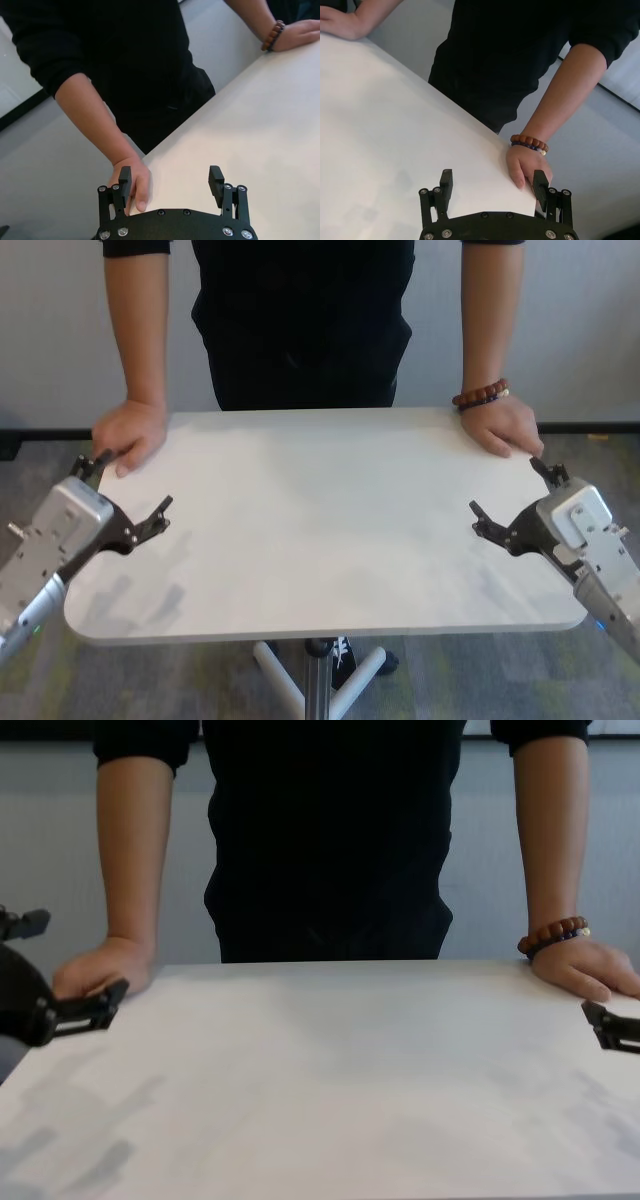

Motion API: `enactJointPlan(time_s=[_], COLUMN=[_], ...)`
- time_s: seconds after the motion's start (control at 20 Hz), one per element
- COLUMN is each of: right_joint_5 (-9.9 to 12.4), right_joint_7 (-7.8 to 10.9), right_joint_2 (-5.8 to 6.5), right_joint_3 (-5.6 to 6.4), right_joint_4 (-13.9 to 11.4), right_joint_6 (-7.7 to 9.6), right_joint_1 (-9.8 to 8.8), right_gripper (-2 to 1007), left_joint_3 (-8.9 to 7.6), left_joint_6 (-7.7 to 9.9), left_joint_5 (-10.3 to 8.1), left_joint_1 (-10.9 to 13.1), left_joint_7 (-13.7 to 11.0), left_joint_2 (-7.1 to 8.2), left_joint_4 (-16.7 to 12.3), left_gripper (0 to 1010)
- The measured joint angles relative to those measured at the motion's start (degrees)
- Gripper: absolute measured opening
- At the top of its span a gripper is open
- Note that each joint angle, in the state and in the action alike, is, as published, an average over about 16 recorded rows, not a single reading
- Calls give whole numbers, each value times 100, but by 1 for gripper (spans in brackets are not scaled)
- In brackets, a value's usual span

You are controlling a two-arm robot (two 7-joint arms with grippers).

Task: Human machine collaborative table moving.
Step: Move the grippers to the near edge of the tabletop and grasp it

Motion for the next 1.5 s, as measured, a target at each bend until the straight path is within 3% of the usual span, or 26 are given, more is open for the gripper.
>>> enactJointPlan(time_s=[0.4, 0.7, 0.9, 1.1, 1.3, 1.5], right_joint_5=[-278, -314, -293, -258, -218, -196], right_joint_7=[-242, -374, -431, -430, -388, -282], right_joint_2=[241, 425, 561, 691, 778, 815], right_joint_3=[69, 210, 336, 457, 546, 584], right_joint_4=[-820, -1354, -1611, -1773, -1836, -1837], right_joint_6=[109, 81, 54, 38, 28, 60], right_joint_1=[-727, -1338, -1721, -2054, -2293, -2419], right_gripper=[1005, 1005, 1005, 1005, 1005, 1005], left_joint_3=[-281, -523, -612, -618, -544, -417], left_joint_6=[134, 178, 183, 195, 226, 293], left_joint_5=[511, 811, 996, 1165, 1335, 1568], left_joint_1=[1094, 1925, 2348, 2621, 2740, 2754], left_joint_7=[392, 773, 954, 1012, 954, 853], left_joint_2=[738, 1105, 1218, 1244, 1224, 1186], left_joint_4=[-1103, -1656, -1862, -1948, -1947, -1905], left_gripper=[1000, 1000, 1000, 1000, 1000, 1000])
